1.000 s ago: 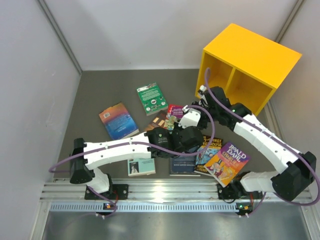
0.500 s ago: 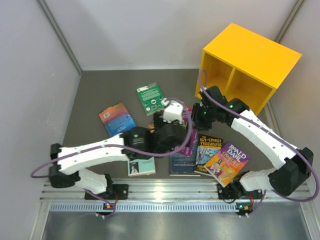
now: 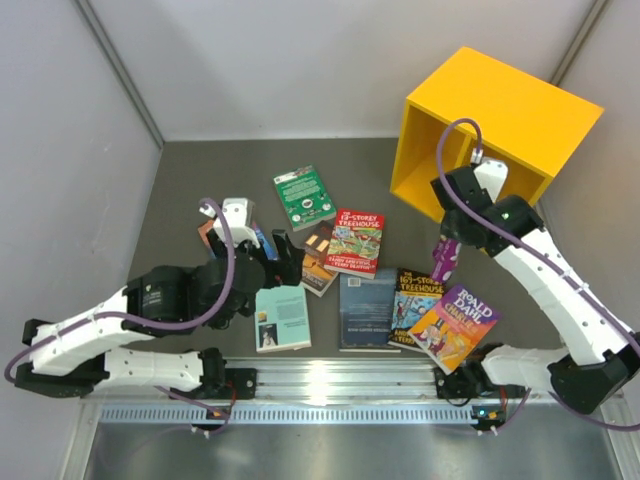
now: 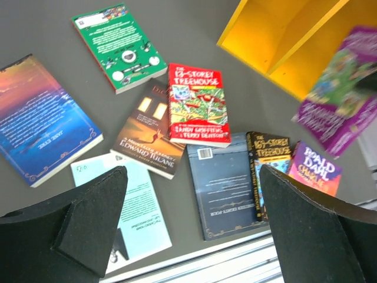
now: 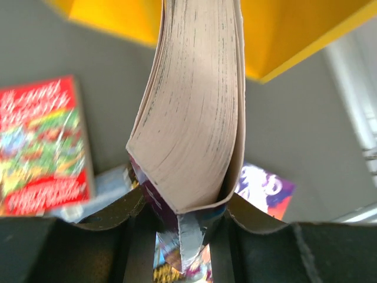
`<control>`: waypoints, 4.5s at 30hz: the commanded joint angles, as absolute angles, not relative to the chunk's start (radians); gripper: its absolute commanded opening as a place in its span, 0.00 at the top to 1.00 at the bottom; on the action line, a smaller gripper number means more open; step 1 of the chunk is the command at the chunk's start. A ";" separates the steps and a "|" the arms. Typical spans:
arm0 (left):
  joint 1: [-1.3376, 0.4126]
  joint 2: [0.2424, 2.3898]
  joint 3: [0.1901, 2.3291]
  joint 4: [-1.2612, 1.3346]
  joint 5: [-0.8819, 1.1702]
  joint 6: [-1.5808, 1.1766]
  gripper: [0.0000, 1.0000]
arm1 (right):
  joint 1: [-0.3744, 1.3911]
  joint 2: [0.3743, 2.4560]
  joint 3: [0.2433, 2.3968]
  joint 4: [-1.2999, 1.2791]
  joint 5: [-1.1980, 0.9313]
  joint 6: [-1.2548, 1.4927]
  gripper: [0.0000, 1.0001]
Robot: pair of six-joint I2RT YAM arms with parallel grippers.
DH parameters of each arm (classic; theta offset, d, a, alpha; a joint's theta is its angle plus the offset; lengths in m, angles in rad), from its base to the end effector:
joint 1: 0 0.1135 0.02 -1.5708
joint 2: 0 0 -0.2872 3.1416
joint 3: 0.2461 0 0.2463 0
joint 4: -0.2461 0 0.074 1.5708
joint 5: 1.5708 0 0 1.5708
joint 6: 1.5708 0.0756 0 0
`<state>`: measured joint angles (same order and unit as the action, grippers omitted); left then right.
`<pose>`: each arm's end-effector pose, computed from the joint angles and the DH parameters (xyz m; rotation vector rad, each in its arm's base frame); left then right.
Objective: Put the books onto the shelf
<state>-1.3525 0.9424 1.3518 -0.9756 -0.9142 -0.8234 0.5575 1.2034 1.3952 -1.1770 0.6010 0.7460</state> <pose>0.0905 -0.1313 0.4315 0.0013 1.9340 -0.4819 0.2053 0.0776 0.3723 0.4347 2.2924 -0.1475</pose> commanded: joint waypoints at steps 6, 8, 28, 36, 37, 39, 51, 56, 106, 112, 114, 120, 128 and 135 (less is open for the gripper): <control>-1.355 0.982 1.333 -1.023 -0.908 -0.884 0.01 | 0.486 1.160 1.320 -1.062 1.038 0.804 1.00; -1.355 0.980 1.324 -1.019 -0.914 -0.894 0.01 | 0.441 1.126 1.248 -0.891 1.026 0.787 1.00; -1.355 1.028 1.353 -1.112 -0.934 -1.003 0.01 | 0.295 1.278 0.995 -0.008 0.951 0.399 1.00; -1.353 1.005 1.335 -1.155 -0.985 -1.124 0.01 | 0.295 1.420 0.963 0.323 0.994 0.149 1.00; -1.354 1.003 1.332 -1.164 -0.985 -1.141 0.02 | 0.295 1.439 0.947 0.359 0.994 0.134 1.00; -1.353 1.005 1.319 -1.198 -0.977 -1.189 0.02 | 0.295 1.462 0.928 0.474 0.994 0.074 1.00; -1.353 1.069 1.298 -1.200 -1.055 -1.227 0.02 | 0.256 1.693 0.701 1.308 0.914 -0.176 1.00; -1.353 1.085 1.272 -1.201 -1.057 -1.261 0.02 | 0.255 1.828 0.765 1.423 0.897 -0.189 1.00; -1.353 1.026 1.189 -1.132 -1.160 -1.301 0.01 | 0.652 1.234 0.848 0.280 0.908 0.192 0.00; -1.351 0.917 1.026 -0.839 -1.056 -1.097 0.01 | 0.788 1.132 0.979 -0.287 0.567 0.572 0.00; -1.351 0.881 0.982 -0.739 -1.010 -1.051 0.01 | 0.789 1.135 0.965 -0.314 0.399 0.685 0.00; -1.353 0.865 0.998 -0.712 -0.971 -0.983 0.01 | 0.677 1.294 0.946 -0.299 -0.038 0.828 0.00; -1.353 0.854 1.086 -0.851 -0.923 -0.980 0.01 | 0.546 1.534 0.956 -0.321 -0.181 0.861 0.00; -1.353 0.756 1.085 -0.977 -0.894 -1.118 0.03 | 0.545 1.620 0.928 -0.266 -0.181 0.888 0.00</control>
